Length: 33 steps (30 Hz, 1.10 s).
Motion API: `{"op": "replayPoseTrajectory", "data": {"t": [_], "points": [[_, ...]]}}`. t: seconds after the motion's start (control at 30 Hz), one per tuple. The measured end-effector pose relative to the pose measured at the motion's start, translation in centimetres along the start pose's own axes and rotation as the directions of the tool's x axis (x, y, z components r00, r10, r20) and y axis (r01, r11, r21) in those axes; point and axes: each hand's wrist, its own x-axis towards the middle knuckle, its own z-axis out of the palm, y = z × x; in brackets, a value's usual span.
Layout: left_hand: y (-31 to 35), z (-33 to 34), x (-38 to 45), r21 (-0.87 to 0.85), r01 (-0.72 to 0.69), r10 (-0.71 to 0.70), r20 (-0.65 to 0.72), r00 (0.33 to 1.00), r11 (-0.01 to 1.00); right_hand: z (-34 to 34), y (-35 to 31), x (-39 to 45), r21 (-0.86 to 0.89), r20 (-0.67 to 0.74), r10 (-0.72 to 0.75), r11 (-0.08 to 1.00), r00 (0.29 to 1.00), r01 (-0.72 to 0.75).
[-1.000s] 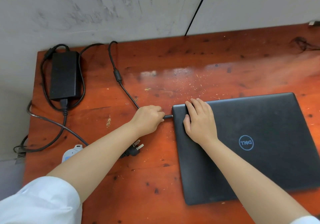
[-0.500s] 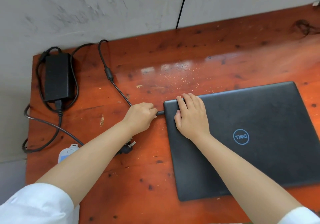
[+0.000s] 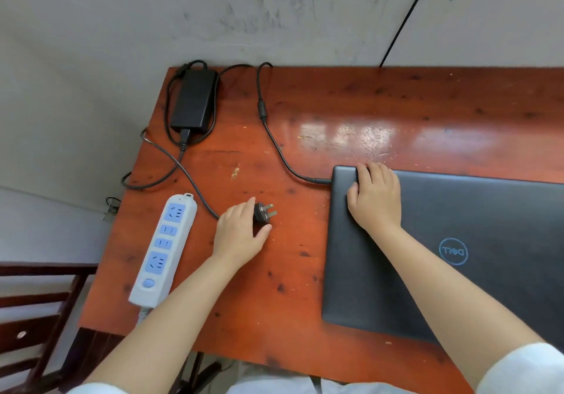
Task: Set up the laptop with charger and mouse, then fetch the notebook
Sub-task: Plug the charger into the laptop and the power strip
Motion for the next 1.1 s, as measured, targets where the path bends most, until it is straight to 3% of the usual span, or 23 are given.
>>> {"op": "replayPoseTrajectory", "data": {"t": [0.2, 0.33, 0.47, 0.63, 0.77, 0.87, 0.97, 1.1], "points": [[-0.9, 0.0, 0.3, -0.046, 0.027, -0.028, -0.016, 0.999, 0.999, -0.6, -0.2, -0.5, -0.081, 0.038, -0.024, 0.996, 0.999, 0.027], [-2.3, -2.6, -0.4, -0.139, -0.060, 0.046, -0.101, 0.994, 0.988, -1.0, -1.6, -0.8, -0.150, 0.091, -0.020, 0.988, 0.996, 0.034], [-6.4, -7.2, -1.5, -0.125, -0.142, 0.116, -0.193, 0.974, 0.982, 0.0, -5.7, -2.5, -0.088, 0.148, -0.150, 0.983, 0.977, 0.164], [-13.4, -11.6, -1.9, -0.001, -0.148, 0.146, -0.142, 0.979, 0.989, 3.7, -12.8, -5.4, 0.059, 0.155, -0.217, 0.976, 0.964, 0.210], [-16.9, -12.7, -1.3, 0.112, -0.169, 0.176, -0.059, 0.983, 0.979, 6.8, -15.9, -7.7, 0.015, 0.255, -0.069, 0.998, 0.965, 0.067], [-18.2, -12.8, -0.2, 0.198, -0.213, 0.210, 0.036, 0.977, 0.957, 7.9, -16.4, -8.7, -0.007, 0.191, -0.017, 1.000, 0.981, 0.019], [-18.4, -12.8, 0.8, 0.188, -0.266, 0.254, 0.082, 0.964, 0.946, 7.9, -16.8, -8.6, 0.001, 0.124, 0.006, 1.000, 0.992, -0.006], [-17.6, -12.6, 2.1, 0.135, -0.320, 0.306, 0.116, 0.945, 0.938, 7.7, -17.0, -8.8, -0.023, 0.134, 0.009, 1.000, 0.991, -0.006]]}}
